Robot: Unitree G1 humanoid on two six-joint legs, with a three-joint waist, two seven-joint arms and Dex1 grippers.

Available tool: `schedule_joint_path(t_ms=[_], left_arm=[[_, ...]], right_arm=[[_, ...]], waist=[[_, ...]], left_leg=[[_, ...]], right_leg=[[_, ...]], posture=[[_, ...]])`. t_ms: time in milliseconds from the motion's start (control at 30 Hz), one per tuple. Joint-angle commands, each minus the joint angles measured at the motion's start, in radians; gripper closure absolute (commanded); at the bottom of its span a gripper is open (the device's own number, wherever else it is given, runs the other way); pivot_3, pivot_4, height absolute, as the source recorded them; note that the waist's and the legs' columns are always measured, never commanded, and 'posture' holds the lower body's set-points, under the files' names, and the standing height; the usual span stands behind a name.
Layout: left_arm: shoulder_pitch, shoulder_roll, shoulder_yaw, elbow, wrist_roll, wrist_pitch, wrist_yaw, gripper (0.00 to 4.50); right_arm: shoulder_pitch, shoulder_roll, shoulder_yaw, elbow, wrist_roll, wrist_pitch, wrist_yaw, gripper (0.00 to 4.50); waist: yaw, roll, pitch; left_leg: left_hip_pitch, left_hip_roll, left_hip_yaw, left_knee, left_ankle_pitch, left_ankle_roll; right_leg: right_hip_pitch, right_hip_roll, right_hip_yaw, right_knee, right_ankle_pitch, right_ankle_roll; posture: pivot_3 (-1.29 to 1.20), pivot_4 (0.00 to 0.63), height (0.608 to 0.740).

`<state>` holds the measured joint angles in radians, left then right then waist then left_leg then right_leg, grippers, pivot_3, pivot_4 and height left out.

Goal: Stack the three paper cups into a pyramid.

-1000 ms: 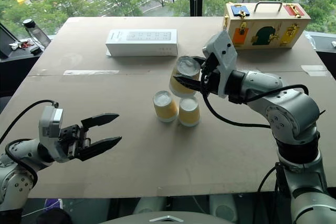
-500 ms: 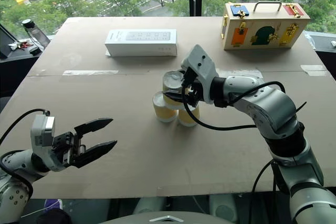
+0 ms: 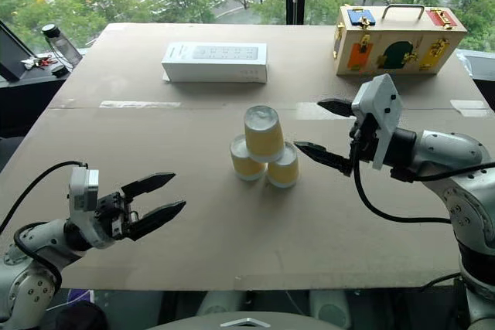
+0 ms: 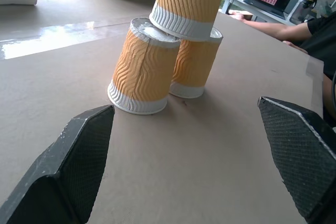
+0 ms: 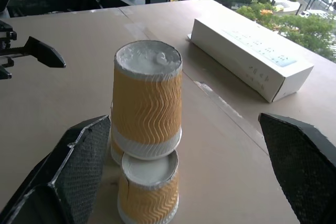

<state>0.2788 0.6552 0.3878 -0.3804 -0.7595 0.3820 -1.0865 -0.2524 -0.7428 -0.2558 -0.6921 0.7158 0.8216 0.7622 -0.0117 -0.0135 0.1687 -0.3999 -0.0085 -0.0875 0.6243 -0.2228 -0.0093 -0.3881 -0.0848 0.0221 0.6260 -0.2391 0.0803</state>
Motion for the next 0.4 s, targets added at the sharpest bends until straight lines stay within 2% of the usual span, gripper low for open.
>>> schedule_joint_path(t_ms=[33,100,200,267,400], left_arm=[[0.008,0.013,0.017,0.038,0.048,-0.029,0.017,0.0],[0.008,0.022,0.027,0.091,0.087,-0.051,0.024,0.0],[0.021,0.035,0.038,0.144,0.114,-0.074,0.007,0.0],[0.025,0.039,0.033,0.164,0.123,-0.084,-0.005,0.0],[-0.005,0.032,0.024,0.187,0.14,-0.116,-0.001,0.0]], right_arm=[[0.243,0.005,-0.204,-0.088,0.019,-0.071,0.058,0.05],[0.421,0.03,-0.279,-0.101,-0.013,-0.13,0.093,0.05],[0.643,0.075,-0.325,-0.09,-0.09,-0.253,0.146,0.05],[0.734,0.109,-0.317,-0.062,-0.135,-0.336,0.162,0.05],[0.802,0.146,-0.269,-0.018,-0.197,-0.446,0.168,0.05]], waist=[[0.002,-0.001,0.0],[0.003,0.0,0.0],[-0.002,-0.001,-0.001],[-0.005,-0.002,-0.001],[-0.003,-0.004,-0.003]], left_leg=[[0.0,0.001,-0.001,0.0,0.0,0.0],[0.001,0.0,0.0,0.0,0.0,0.0],[0.001,0.001,0.0,0.001,0.0,0.0],[0.002,0.002,0.001,0.002,0.0,0.0],[0.003,0.004,0.002,0.004,0.0,0.0]], right_leg=[[0.001,0.0,-0.001,0.0,-0.001,-0.001],[0.001,0.0,0.0,0.0,-0.001,-0.001],[0.002,0.001,0.0,0.001,-0.001,-0.001],[0.002,0.001,0.0,0.0,-0.002,0.001],[0.002,0.0,0.0,0.001,-0.003,0.003]], posture=[[0.0,0.15,0.74],[0.0,0.15,0.74],[0.0,0.15,0.74],[0.0,0.15,0.74],[0.0,0.15,0.74]])
